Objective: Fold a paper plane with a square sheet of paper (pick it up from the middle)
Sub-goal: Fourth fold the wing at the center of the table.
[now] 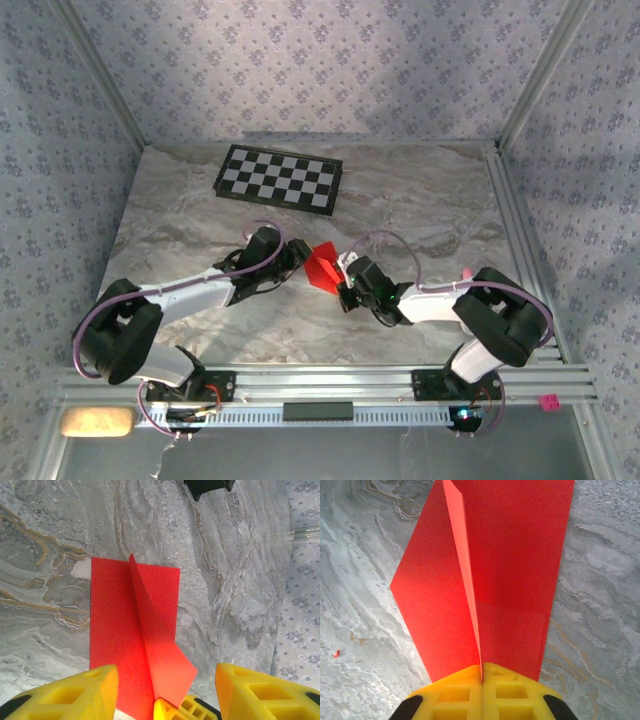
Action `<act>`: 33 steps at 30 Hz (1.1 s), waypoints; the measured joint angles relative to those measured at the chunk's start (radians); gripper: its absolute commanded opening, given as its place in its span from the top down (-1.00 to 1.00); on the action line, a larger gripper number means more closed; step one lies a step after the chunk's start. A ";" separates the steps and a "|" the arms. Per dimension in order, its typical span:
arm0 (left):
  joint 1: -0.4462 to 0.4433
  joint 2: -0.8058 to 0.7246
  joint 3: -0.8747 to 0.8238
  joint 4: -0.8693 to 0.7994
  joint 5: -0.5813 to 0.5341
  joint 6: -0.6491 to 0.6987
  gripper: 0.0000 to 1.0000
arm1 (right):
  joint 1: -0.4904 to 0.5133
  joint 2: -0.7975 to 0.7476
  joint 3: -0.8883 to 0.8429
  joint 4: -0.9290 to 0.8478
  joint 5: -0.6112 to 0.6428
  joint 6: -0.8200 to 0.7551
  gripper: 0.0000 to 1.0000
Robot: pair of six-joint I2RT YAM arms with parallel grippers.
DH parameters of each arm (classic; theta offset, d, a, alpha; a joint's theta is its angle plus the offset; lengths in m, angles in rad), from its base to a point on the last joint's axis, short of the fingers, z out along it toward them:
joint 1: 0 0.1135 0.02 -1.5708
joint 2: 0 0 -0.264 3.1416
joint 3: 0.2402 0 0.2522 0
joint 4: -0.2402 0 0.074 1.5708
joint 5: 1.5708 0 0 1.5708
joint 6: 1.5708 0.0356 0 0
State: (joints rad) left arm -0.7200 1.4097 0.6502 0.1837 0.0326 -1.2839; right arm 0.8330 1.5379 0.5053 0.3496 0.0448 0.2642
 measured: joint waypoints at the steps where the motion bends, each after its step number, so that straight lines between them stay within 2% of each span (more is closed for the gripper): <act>1: 0.000 0.000 0.000 -0.001 0.000 0.000 -0.07 | -0.009 0.000 0.000 0.007 -0.021 0.008 1.00; 5: 0.000 0.000 0.000 -0.001 0.000 0.000 -0.01 | -0.036 0.002 0.000 0.029 -0.097 0.035 1.00; 17: 0.000 0.038 0.000 0.006 0.027 0.000 0.44 | -0.093 0.051 0.004 0.060 -0.276 0.117 1.00; 33: 0.000 0.159 0.021 0.052 0.100 0.000 0.72 | -0.172 0.092 0.015 0.084 -0.443 0.238 1.00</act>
State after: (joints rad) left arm -0.7200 1.5688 0.6708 0.2359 0.1322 -1.2842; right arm 0.6605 1.6295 0.5205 0.4339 -0.3985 0.5018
